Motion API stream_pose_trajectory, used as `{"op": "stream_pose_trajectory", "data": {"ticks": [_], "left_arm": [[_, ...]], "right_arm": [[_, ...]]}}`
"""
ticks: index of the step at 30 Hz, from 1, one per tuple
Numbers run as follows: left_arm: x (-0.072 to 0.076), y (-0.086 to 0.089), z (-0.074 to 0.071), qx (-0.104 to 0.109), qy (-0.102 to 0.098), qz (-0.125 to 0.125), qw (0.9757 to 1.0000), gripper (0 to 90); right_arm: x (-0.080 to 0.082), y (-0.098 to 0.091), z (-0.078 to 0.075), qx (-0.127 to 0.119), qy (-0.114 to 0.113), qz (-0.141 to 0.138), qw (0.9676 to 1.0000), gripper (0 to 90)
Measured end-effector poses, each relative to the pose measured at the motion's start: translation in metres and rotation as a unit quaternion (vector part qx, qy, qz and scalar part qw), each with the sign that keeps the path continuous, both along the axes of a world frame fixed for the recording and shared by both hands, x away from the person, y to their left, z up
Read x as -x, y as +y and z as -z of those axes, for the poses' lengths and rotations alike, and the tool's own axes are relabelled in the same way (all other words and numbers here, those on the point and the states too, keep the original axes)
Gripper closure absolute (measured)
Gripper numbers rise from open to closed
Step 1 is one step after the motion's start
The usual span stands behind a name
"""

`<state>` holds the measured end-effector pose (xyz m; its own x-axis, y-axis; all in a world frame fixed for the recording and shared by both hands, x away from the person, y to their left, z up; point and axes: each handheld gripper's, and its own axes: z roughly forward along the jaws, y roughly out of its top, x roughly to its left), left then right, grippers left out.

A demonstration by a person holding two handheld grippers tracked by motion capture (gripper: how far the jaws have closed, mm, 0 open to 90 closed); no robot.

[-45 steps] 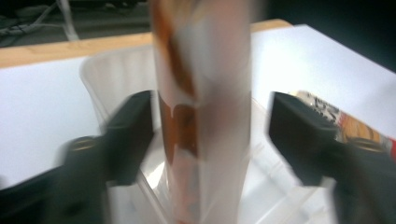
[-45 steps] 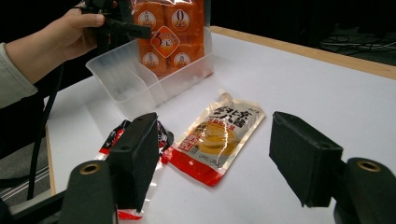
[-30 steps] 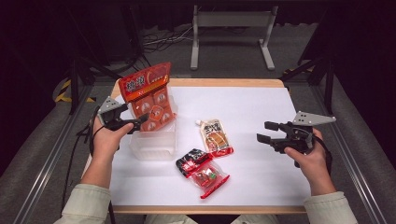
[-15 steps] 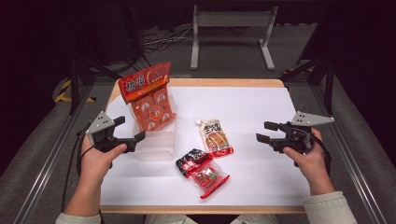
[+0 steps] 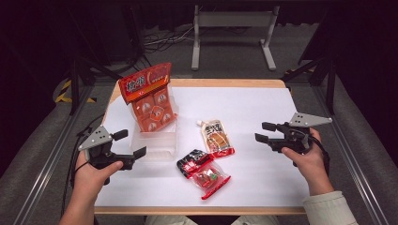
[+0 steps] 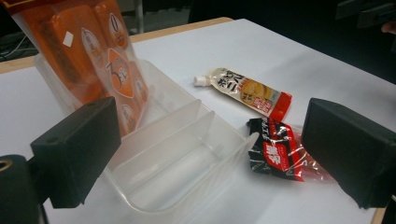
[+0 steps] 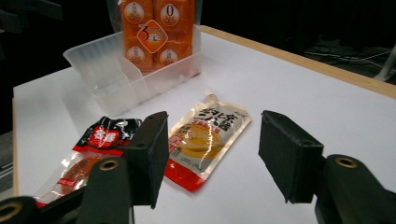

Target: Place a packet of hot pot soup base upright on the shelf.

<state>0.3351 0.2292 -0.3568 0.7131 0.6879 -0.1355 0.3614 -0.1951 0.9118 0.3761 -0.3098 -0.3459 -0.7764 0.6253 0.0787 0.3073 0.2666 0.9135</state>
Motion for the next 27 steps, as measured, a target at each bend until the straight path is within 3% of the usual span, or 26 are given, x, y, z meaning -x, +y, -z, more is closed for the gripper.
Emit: {"op": "stream_pose_trajectory", "data": {"ticks": [3, 8, 10, 17, 27], "left_arm": [[0.003, 0.0, 0.002, -0.014, 0.005, 0.01, 0.9998, 6.3], [0.004, 0.002, 0.004, -0.017, 0.012, 0.008, 0.9997, 6.6], [0.006, 0.004, 0.004, -0.019, 0.012, 0.006, 0.9997, 6.6], [0.011, 0.009, 0.006, -0.015, 0.017, -0.009, 0.9997, 6.6], [0.012, 0.013, 0.006, -0.01, 0.02, -0.022, 0.9995, 6.5]], "right_arm": [[0.001, 0.008, -0.001, -0.006, 0.005, -0.017, 0.9998, 44.2], [0.0, 0.019, -0.001, -0.01, 0.009, -0.036, 0.9993, 44.2], [-0.002, 0.028, -0.001, -0.005, -0.001, -0.044, 0.999, 42.4], [-0.009, 0.047, 0.001, -0.002, 0.014, -0.072, 0.9973, 42.2], [-0.028, 0.088, 0.008, 0.03, 0.035, -0.104, 0.9936, 37.6]]}}
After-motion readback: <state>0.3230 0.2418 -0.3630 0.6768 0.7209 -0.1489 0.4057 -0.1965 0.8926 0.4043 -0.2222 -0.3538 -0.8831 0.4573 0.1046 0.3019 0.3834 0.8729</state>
